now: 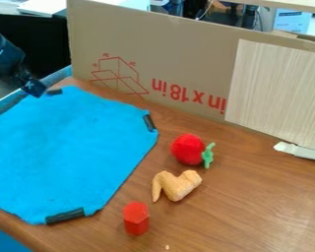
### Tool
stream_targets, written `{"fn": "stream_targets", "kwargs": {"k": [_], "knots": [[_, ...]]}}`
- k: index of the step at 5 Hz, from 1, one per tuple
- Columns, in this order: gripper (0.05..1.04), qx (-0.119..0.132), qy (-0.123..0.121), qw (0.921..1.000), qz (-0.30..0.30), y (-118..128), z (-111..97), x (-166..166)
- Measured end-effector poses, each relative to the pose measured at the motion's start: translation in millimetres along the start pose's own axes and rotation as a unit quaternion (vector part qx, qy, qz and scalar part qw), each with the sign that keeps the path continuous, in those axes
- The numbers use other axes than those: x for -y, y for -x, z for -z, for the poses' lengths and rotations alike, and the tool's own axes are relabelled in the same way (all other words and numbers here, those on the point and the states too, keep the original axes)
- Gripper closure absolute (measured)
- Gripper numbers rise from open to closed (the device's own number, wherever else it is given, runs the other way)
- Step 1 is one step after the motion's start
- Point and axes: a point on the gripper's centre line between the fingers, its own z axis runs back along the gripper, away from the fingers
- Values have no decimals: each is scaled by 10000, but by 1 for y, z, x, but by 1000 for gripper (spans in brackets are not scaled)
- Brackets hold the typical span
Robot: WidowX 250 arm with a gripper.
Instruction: Fold the cloth from top left to bottom right
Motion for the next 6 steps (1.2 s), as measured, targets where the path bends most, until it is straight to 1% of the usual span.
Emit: {"fn": "stream_targets", "kwargs": {"k": [1,2,3,4,5,6], "knots": [[83,4,-113,9999,-13,-2,1,-10],[83,-26,-138,9999,11,-3,4,-15],[83,43,-293,9995,106,-6,6,-20],[83,54,-318,9994,140,-4,17,-24],[83,92,-318,9993,180,-10,21,-29],[83,120,-305,9993,199,-14,29,-33]]}}
